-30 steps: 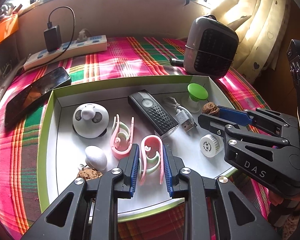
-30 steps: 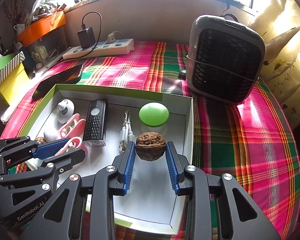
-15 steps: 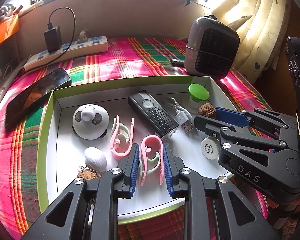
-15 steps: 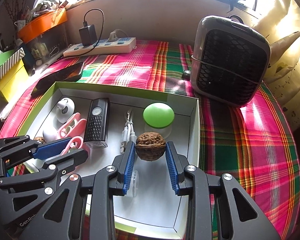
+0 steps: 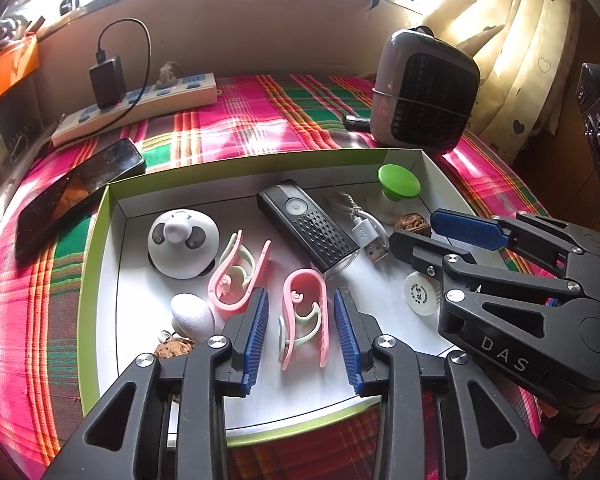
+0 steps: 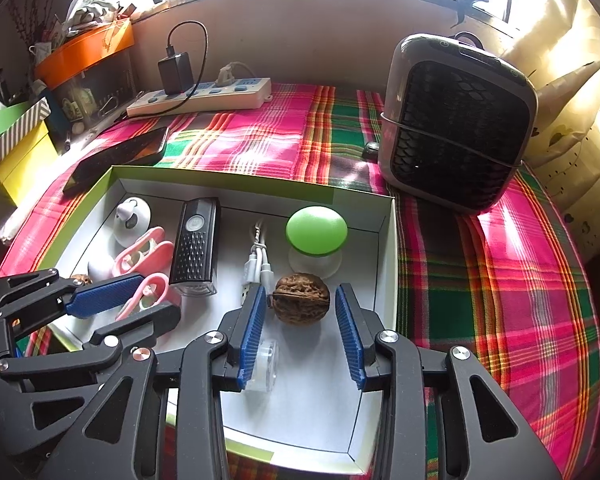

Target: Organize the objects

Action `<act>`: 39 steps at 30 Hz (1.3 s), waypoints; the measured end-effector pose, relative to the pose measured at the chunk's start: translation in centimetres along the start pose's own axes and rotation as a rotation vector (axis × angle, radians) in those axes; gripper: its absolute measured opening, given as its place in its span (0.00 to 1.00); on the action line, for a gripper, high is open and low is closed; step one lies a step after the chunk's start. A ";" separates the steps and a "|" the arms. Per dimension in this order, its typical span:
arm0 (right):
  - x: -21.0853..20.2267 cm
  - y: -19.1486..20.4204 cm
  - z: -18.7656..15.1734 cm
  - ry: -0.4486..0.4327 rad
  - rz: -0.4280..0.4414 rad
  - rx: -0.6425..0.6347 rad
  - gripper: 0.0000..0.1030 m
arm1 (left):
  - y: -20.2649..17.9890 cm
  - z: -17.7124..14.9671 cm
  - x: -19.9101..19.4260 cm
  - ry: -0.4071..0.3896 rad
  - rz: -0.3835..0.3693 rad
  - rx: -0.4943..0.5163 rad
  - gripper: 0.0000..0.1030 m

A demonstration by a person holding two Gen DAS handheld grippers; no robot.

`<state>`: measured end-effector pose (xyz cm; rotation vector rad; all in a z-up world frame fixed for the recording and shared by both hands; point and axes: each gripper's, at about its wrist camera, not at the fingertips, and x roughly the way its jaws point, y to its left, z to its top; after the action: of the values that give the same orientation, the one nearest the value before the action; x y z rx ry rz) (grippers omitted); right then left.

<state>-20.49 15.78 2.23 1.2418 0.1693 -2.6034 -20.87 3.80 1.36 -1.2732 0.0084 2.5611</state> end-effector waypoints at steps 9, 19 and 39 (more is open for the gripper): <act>-1.4 0.3 -0.6 -0.024 -0.009 0.020 0.41 | 0.1 -0.5 -1.1 -0.020 0.044 -0.004 0.35; -4.7 1.1 -2.2 -0.087 0.008 0.047 0.41 | -0.3 -2.2 -4.1 -0.078 0.121 -0.017 0.35; -7.6 2.6 -7.0 -0.100 0.008 0.044 0.47 | -1.2 -7.2 -7.4 -0.096 0.186 -0.059 0.35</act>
<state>-9.95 16.10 3.78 1.1203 0.0890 -2.6689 -10.67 2.18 2.90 -1.2212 0.0341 2.7980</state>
